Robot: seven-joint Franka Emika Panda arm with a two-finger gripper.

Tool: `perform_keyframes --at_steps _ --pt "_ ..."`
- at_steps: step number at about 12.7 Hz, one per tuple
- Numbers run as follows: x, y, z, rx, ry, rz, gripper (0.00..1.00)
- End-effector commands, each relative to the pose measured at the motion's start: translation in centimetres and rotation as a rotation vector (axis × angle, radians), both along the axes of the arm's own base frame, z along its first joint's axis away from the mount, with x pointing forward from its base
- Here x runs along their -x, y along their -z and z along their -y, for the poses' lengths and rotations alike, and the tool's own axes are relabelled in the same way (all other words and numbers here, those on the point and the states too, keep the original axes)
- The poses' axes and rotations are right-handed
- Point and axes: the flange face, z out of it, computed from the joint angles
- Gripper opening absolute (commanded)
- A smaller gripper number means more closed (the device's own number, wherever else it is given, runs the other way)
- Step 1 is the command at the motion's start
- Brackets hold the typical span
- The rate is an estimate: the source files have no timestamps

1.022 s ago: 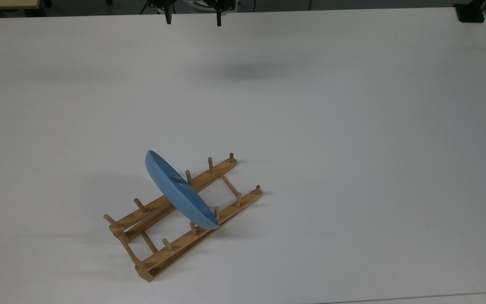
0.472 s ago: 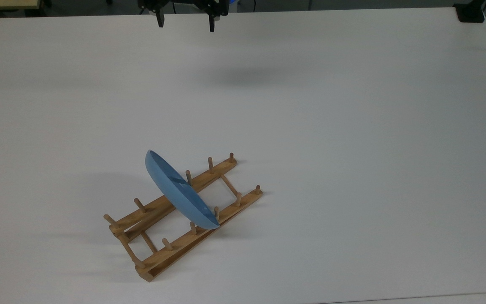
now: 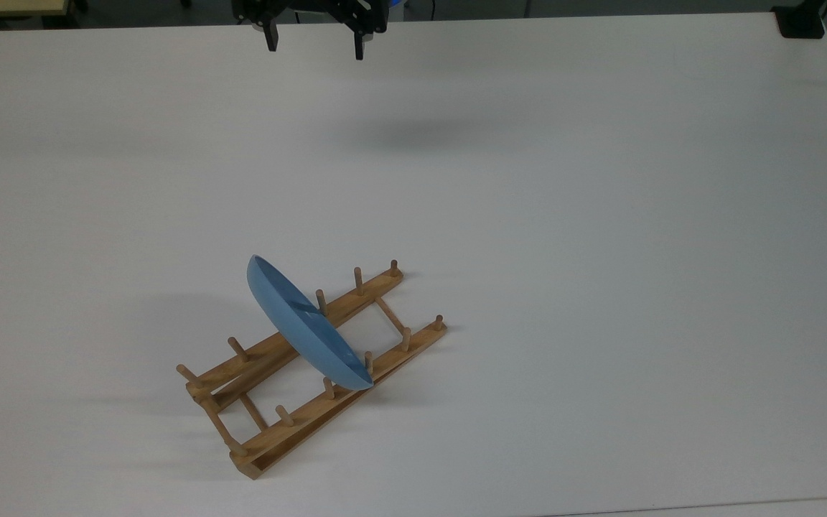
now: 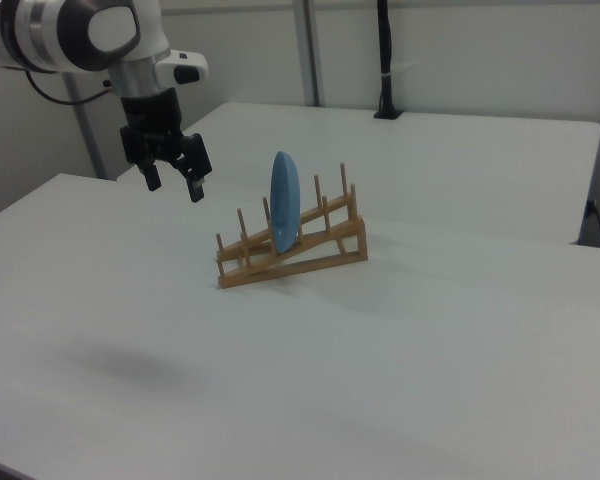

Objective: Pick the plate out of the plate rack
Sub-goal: 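Lower the open gripper toward the rim of the blue plate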

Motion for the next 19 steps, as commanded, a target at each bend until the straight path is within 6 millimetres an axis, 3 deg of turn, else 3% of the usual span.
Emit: perform_keyframes --at_steps 1,7,11,12,16,19 --pt "-1.5 -0.2 -0.2 -0.017 0.017 0.079 1.00" --pt "-7.3 3.8 -0.3 0.115 -0.047 0.269 1.00" --pt "-10.9 4.2 0.9 0.193 -0.073 0.386 0.99" --pt "-11.8 4.7 2.0 0.214 -0.072 0.420 0.91" --pt "-13.6 6.7 1.8 0.240 -0.110 0.496 0.50" --pt "-14.2 7.5 2.0 0.248 -0.121 0.513 0.40"
